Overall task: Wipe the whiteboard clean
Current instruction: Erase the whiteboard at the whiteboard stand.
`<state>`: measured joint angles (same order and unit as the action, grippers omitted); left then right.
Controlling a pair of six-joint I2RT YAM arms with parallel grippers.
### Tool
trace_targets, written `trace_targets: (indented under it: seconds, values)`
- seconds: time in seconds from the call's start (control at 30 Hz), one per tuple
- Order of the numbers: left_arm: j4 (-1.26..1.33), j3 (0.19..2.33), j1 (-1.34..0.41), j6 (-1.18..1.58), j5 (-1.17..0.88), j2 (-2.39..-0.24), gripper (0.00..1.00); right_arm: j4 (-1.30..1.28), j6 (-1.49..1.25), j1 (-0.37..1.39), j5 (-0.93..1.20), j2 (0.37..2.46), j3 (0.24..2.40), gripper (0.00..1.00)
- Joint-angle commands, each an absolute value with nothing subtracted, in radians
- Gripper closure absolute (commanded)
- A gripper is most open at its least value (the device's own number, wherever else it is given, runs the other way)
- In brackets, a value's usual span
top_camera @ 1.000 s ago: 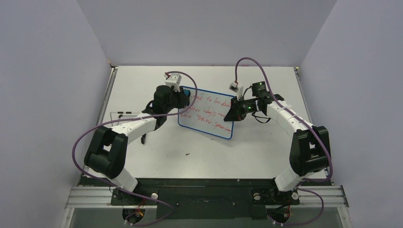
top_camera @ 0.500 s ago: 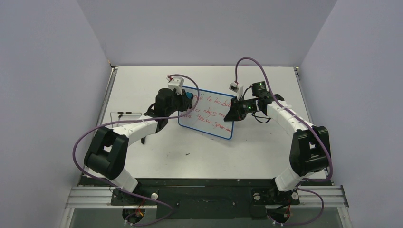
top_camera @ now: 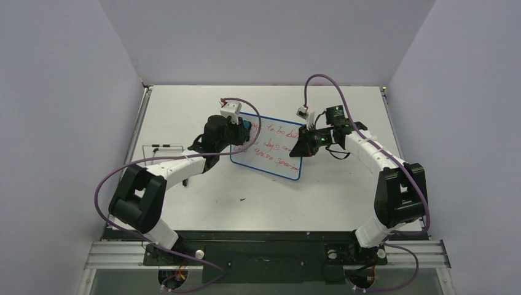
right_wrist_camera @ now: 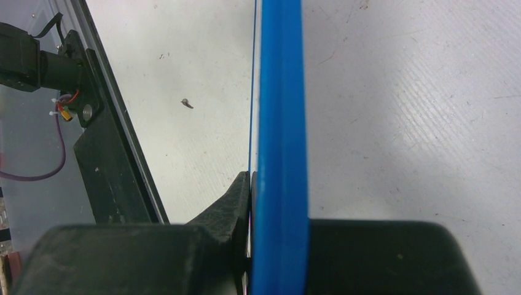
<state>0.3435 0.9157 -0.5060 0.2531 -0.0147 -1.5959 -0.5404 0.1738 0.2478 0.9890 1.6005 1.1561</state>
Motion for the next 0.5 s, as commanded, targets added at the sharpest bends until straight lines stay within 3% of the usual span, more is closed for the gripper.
trace_targets:
  seconds: [0.0, 0.2, 0.47]
  values:
    - [0.234, 0.967, -0.463, 0.3, 0.032, -1.581, 1.0, -0.584, 0.264, 0.281, 1.044, 1.582, 1.175, 1.0]
    - [0.108, 1.06, -0.431, 0.301, 0.024, -1.621, 1.0, -0.584, 0.265, 0.281, 1.043, 1.583, 1.175, 1.0]
    - [0.183, 1.065, -0.518, 0.242, -0.118, -1.631, 1.0, -0.585, 0.266, 0.282, 1.043, 1.585, 1.175, 1.0]
